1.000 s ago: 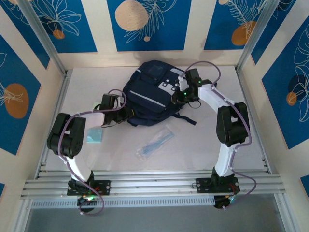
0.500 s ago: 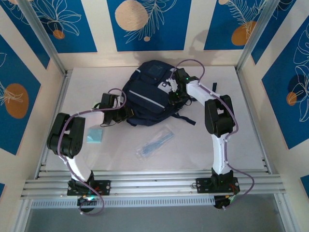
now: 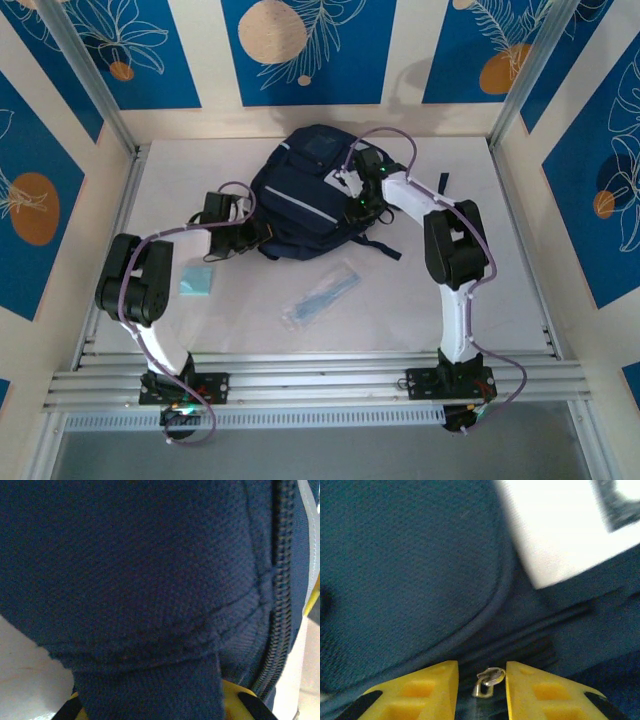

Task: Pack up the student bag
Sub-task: Unzip the student bag at the top-center of the table.

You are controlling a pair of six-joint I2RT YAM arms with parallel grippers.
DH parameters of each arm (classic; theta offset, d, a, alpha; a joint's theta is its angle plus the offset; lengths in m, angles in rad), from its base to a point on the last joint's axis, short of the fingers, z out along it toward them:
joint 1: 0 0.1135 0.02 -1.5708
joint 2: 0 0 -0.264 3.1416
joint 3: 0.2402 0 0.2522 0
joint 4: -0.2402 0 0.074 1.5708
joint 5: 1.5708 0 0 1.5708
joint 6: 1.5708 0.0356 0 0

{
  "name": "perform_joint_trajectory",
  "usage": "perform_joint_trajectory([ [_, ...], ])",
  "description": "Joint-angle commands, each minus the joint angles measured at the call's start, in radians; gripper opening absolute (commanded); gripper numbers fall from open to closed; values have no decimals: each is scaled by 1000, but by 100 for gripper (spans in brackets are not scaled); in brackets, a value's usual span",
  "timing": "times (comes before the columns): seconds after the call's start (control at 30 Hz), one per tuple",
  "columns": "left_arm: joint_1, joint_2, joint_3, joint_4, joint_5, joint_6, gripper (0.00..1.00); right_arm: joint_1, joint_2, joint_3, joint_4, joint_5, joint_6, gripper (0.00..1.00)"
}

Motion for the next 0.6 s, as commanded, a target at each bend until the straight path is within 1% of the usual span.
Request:
perform_joint_trajectory([
  [0.0, 30, -34, 47, 26, 34, 20, 0, 4, -55, -47, -15, -100, -41, 32],
  [0.13, 30, -35, 60, 10, 37, 29, 0, -5, -37, -30, -11, -93, -49, 34],
  [0.2, 30, -40, 57, 9, 37, 26, 0, -5, -8, -3, -19, -72, -41, 37],
  [0.33, 30, -43, 48, 12, 37, 23, 0, 0, 51, 59, -101, 3, 16, 39],
  [0.43, 30, -47, 43, 12, 35, 18, 0, 15, 42, 33, -128, 64, 65, 40],
  [0.57, 30, -48, 32, 28, 31, 6, 0, 30, 4, -40, -145, 72, 131, 40],
])
